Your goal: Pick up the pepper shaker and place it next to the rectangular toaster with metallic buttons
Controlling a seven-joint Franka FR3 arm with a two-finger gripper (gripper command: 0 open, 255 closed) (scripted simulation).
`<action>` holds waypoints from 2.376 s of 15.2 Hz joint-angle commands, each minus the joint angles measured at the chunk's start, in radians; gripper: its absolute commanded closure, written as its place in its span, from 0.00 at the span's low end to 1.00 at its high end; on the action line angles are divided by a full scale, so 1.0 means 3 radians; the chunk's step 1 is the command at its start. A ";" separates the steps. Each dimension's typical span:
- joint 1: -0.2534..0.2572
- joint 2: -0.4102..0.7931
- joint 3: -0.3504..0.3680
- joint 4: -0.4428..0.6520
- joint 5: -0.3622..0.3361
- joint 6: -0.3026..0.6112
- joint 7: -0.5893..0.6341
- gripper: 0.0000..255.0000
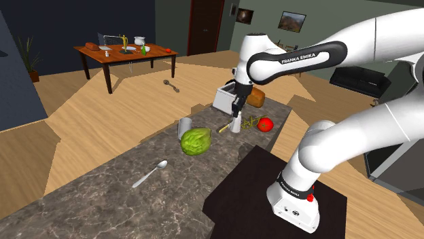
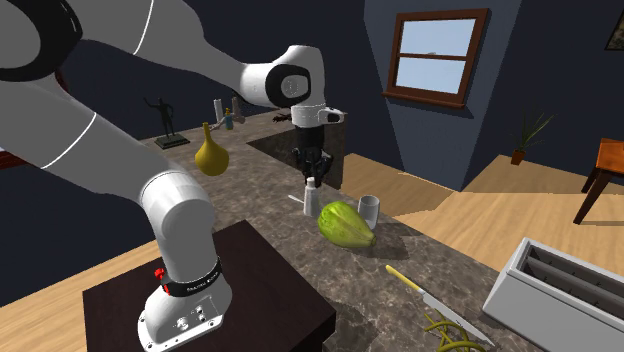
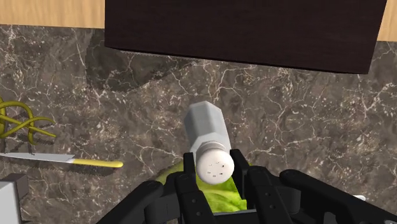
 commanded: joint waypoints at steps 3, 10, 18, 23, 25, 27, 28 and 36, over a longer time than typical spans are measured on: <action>0.0001 -0.0060 0.0001 0.0123 0.0011 -0.0182 -0.0025 1.00; -0.0287 0.0223 -0.0491 0.0343 -0.0265 -0.0043 -0.0606 1.00; -0.0474 0.0767 -0.1035 0.0825 -0.0376 0.0122 -0.1276 1.00; -0.0530 0.1204 -0.1358 0.1237 -0.0277 0.0200 -0.1733 1.00; -0.0546 0.1400 -0.1481 0.1424 -0.0194 0.0221 -0.1929 1.00; -0.0567 0.1609 -0.1597 0.1626 -0.0083 0.0232 -0.2136 1.00; -0.0581 0.1719 -0.1652 0.1732 -0.0017 0.0233 -0.2243 1.00; -0.0887 0.2714 -0.1908 0.2741 0.0687 0.0094 -0.3117 1.00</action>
